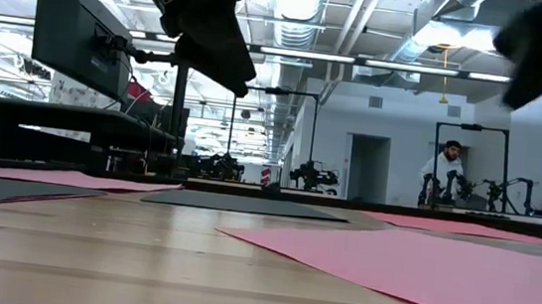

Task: Organize paper
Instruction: Move the pink paper to the bottom right of the table

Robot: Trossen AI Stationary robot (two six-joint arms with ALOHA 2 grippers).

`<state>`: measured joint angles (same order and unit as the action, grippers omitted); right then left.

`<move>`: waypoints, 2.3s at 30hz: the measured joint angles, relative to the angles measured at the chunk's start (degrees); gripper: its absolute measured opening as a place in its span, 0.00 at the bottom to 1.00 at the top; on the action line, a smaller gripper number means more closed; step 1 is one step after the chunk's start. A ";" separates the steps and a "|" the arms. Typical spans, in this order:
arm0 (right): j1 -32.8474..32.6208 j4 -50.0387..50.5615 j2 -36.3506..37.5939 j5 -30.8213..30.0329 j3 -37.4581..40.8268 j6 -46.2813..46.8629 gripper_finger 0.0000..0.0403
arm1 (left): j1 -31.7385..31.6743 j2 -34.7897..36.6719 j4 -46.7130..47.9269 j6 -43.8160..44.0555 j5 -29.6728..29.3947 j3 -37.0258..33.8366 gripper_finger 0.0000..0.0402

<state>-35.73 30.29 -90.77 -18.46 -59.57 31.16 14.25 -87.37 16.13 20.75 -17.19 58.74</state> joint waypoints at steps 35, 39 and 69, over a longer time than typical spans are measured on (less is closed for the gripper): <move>7.62 19.93 -15.32 13.10 -0.44 9.03 0.50 | 3.04 0.00 1.54 0.63 -0.20 0.00 0.50; 7.01 12.85 -10.08 12.95 5.50 14.61 0.50 | 3.03 0.00 1.52 0.70 -0.20 0.00 0.50; -0.50 13.87 6.61 14.23 19.74 39.07 0.50 | 3.03 0.00 1.04 1.09 -0.22 0.00 0.50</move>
<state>-36.23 44.16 -84.16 -4.23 -39.83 70.23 17.28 -87.37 17.17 21.85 -17.41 58.74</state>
